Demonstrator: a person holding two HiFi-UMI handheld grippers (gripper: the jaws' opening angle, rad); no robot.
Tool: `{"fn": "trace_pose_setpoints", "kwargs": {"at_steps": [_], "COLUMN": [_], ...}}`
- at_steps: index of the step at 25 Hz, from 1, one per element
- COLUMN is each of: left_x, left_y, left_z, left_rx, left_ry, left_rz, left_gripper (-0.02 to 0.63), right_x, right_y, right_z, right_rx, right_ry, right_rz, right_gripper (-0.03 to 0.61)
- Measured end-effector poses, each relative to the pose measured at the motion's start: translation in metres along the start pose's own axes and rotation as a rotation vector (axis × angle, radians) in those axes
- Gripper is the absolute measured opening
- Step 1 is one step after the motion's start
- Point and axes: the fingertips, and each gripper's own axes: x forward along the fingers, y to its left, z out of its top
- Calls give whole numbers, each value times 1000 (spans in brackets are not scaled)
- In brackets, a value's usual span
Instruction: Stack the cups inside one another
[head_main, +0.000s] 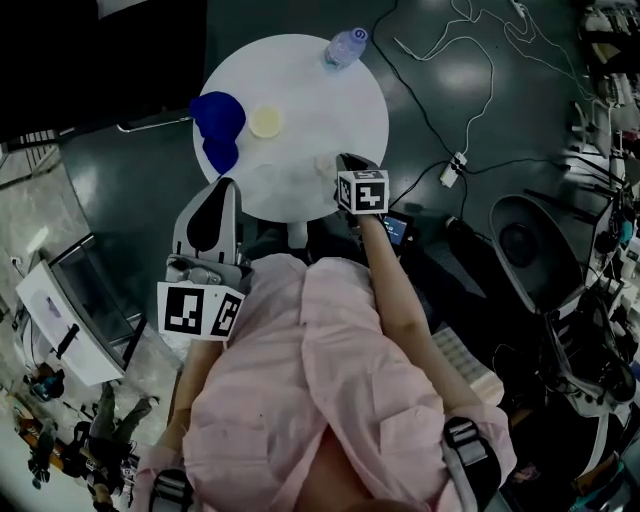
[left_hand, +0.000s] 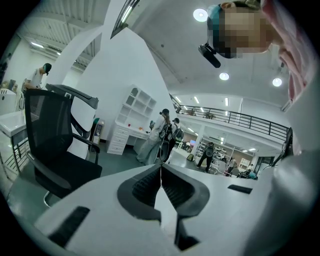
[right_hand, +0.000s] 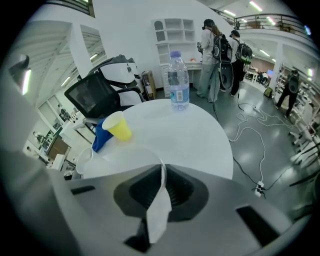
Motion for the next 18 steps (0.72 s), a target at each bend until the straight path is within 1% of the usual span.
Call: {"fn": "trace_pose_setpoints", "kwargs": {"at_steps": [4,6,12,18], "left_x": [2,2,-3,-10], "left_y": [-1,-3,-10,-16], "left_z": [-1,-1,2,5], "left_rx": [0,2,14,36], "left_ry": [-1,-1,-15,-39], "left_rz": [-1,-3,-6,-4], "left_gripper": [19,18,18,20], "right_x": [-10,-20,-69,-133], "right_y": [3,4,15,33], "right_z": [11,21,61,99], "right_rx": [-10,-12,15,48], "right_ry": [-50,-100,-318,-540], "right_rz": [9,9,43,105], "right_gripper": [40,40,40,39]}}
